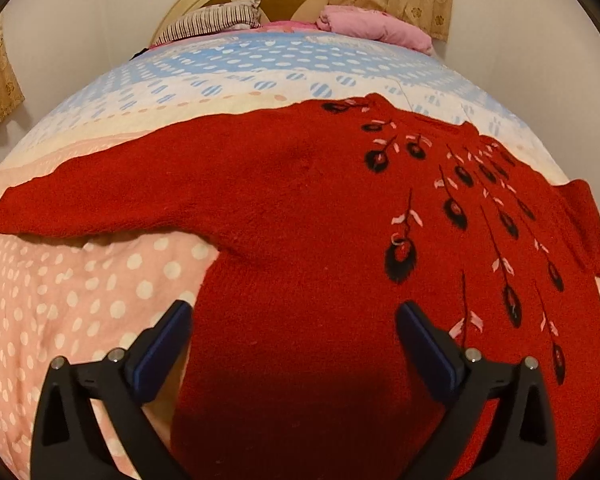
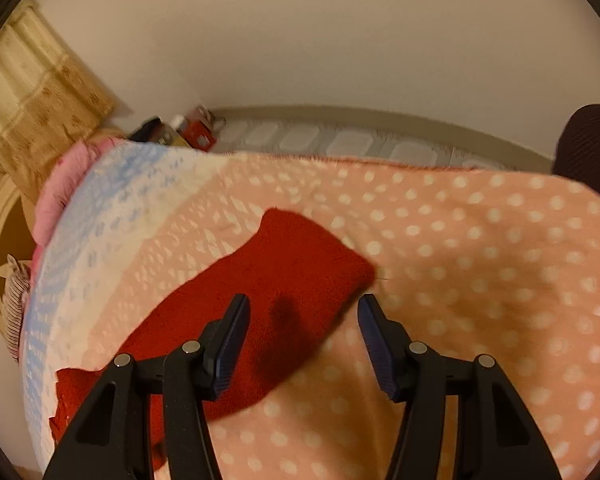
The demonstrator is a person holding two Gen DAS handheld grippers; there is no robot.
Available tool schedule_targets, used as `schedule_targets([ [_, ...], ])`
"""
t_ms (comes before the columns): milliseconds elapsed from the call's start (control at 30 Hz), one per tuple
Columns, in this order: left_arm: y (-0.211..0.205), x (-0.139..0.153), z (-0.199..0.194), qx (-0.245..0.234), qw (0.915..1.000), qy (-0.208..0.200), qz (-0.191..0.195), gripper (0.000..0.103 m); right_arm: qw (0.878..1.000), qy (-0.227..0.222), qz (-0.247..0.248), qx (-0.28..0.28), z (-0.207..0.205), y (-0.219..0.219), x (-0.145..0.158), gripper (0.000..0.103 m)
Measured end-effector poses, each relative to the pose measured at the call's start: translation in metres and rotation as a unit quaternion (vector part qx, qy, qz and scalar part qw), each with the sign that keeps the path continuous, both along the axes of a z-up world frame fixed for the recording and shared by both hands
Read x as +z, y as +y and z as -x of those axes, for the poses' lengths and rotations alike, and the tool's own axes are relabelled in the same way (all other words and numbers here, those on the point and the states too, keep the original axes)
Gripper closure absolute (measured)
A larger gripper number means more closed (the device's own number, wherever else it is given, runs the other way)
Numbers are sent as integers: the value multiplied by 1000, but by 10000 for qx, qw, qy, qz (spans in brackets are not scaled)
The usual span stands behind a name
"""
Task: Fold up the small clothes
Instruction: 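Grasp the sweater sleeve cuff with the right tool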
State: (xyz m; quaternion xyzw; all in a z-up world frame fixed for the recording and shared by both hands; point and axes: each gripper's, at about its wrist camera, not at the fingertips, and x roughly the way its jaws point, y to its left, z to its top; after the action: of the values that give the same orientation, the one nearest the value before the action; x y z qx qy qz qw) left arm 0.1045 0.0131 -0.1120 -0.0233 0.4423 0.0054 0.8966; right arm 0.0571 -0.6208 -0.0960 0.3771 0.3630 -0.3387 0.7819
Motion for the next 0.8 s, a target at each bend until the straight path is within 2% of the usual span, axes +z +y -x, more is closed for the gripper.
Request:
schedule_targets([
  [67,2,0,0,-4,10000,3,54,0,9997,-83,-196,-107,-6,-6,-10,46],
  [167,3,-1,-1,-11,10000,23,82,0,9994,-177,-97,-289,-11,-13,-15,48],
  [233,2,-2,-2,-16,10000,38,68,0,9996,-164,-27,-232,-16,-17,-17,75],
  [267,2,-2,-2,-18,10000,41,68,0,9998,-162,-67,-136,-18,-19,-19,94],
  [433,2,-2,-2,-19,10000,39,71,0,9994,-339,34,15,-9,-25,-11,98],
  [667,1,-2,-3,-21,10000,35,88,0,9938,-586,930,-165,12,-23,58,98],
  [800,2,0,-3,-61,9999,21,156,0,9898,-754,1194,198,5,-1,92,98],
])
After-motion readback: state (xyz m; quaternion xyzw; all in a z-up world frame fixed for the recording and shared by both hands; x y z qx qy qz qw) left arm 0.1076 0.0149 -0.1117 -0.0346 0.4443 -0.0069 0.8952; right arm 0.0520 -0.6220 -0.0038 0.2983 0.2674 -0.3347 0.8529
